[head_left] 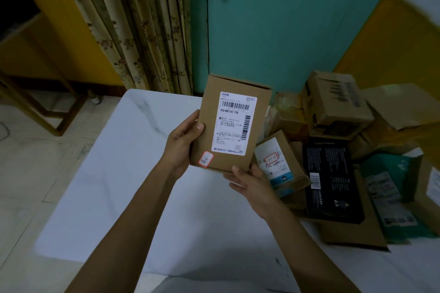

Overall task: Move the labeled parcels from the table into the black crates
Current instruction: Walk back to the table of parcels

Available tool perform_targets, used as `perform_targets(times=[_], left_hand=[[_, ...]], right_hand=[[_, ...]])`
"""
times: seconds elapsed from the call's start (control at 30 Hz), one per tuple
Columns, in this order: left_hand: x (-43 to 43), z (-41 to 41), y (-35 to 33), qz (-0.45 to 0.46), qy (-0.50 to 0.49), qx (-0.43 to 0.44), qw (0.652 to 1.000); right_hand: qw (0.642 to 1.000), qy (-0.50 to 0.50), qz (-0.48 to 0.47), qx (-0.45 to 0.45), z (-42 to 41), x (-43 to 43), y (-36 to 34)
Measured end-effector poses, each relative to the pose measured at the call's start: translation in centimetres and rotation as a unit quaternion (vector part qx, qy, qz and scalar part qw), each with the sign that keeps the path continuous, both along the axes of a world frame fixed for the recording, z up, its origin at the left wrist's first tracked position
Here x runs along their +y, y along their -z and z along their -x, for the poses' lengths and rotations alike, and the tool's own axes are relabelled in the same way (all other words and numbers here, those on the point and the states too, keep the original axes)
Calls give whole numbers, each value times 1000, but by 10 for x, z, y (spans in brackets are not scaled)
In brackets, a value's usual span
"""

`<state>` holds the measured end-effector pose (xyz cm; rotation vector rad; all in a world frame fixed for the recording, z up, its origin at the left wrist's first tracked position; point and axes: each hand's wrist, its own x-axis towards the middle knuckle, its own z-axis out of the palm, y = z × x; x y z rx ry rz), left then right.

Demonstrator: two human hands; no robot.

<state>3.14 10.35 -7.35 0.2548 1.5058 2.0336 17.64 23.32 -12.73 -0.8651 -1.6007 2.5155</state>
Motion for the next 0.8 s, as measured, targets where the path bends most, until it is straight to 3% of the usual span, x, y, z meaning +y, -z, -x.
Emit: perform_targets(times=[0.8], left_hand=[[-72, -68, 14, 14, -146, -36, 989]], right_hand=[[991, -127, -7, -38, -23, -34, 17]])
